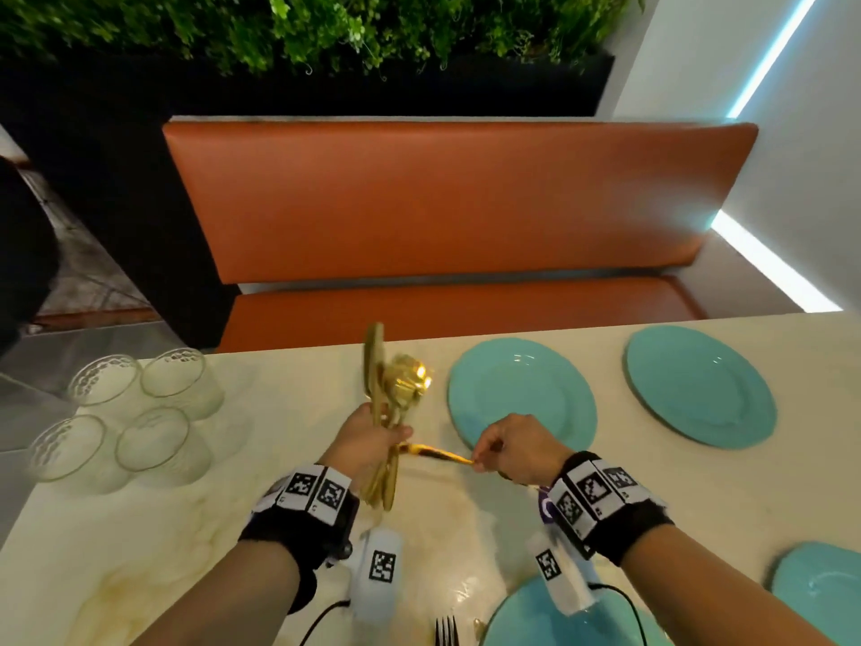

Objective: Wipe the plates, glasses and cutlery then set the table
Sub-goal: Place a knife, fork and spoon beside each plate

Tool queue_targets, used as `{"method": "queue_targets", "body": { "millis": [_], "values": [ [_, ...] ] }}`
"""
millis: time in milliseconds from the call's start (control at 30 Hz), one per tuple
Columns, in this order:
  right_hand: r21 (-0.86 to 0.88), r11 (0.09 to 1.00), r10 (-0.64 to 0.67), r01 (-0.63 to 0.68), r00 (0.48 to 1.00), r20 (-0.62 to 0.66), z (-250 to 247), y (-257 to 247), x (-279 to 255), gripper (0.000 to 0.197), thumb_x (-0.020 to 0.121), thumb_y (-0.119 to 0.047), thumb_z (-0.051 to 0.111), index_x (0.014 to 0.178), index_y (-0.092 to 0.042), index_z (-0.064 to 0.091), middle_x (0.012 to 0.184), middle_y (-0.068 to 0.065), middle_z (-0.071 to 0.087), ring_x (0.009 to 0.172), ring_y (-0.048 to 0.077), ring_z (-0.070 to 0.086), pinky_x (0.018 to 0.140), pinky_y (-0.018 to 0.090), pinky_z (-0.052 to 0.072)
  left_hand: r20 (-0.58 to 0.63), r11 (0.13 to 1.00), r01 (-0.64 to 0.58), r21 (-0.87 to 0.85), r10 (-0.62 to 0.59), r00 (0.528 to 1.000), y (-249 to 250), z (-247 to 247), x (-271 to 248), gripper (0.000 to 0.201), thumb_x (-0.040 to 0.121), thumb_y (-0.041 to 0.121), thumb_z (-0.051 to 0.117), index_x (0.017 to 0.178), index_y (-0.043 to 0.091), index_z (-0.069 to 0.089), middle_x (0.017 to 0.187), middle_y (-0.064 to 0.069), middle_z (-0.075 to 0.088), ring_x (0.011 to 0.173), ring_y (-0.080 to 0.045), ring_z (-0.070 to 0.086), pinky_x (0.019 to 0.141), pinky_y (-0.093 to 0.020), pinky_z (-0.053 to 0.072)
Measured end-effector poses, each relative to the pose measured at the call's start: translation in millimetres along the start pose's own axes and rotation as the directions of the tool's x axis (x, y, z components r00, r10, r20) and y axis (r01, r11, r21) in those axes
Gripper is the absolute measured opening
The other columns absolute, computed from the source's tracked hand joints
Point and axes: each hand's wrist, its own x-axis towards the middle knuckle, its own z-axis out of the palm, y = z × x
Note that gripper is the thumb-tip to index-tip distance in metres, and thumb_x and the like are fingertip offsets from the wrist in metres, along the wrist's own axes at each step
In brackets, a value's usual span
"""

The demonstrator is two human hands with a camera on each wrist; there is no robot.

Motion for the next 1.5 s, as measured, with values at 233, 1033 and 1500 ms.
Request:
{"method": "queue_targets", "body": {
  "millis": [233, 1033, 1500],
  "values": [
    [0.219, 0.936, 0.308, -0.276, 0.943, -0.128, 14, -32, 71, 0.025, 0.083, -0.018, 0.061, 0.104, -0.009, 0.070, 0.095, 0.004, 0.067, 0.079, 0.013, 0.061, 0.070, 0.018, 0.048, -0.104, 0.975, 0.050, -0.216, -0.074, 0.992, 0, -47, 17, 0.011, 0.088, 0.002, 0.061, 0.085, 0.010, 0.055, 0.081, -0.005, 0.060, 0.069, -0.015, 0.060, 0.063, -0.025, 0.047],
    [-0.063, 0.991, -0.130, 0.115, 0.915, -0.383, 39, -86, 98, 0.025, 0.090, -0.028, 0.056, 0.111, -0.019, 0.067, 0.110, 0.001, 0.070, 0.100, 0.018, 0.063, 0.089, 0.027, 0.048, 0.029, 0.924, 0.107, -0.366, -0.104, 0.994, -9, -62, 37, 0.029, 0.080, -0.004, 0.068, 0.104, 0.007, 0.057, 0.086, -0.008, 0.067, 0.076, -0.023, 0.067, 0.070, -0.029, 0.051],
    [-0.546, 0.735, -0.475, 0.401, 0.880, 0.008, 1, -59, 63, 0.021, 0.093, -0.021, 0.049, 0.104, -0.019, 0.067, 0.104, 0.000, 0.064, 0.104, 0.017, 0.049, 0.082, 0.035, 0.049, 0.212, 0.996, 0.065, -0.061, -0.050, 0.976, 16, -17, 34, 0.027, 0.080, -0.004, 0.068, 0.095, 0.010, 0.051, 0.080, -0.010, 0.067, 0.061, -0.015, 0.068, 0.052, -0.019, 0.051]
  ]
}}
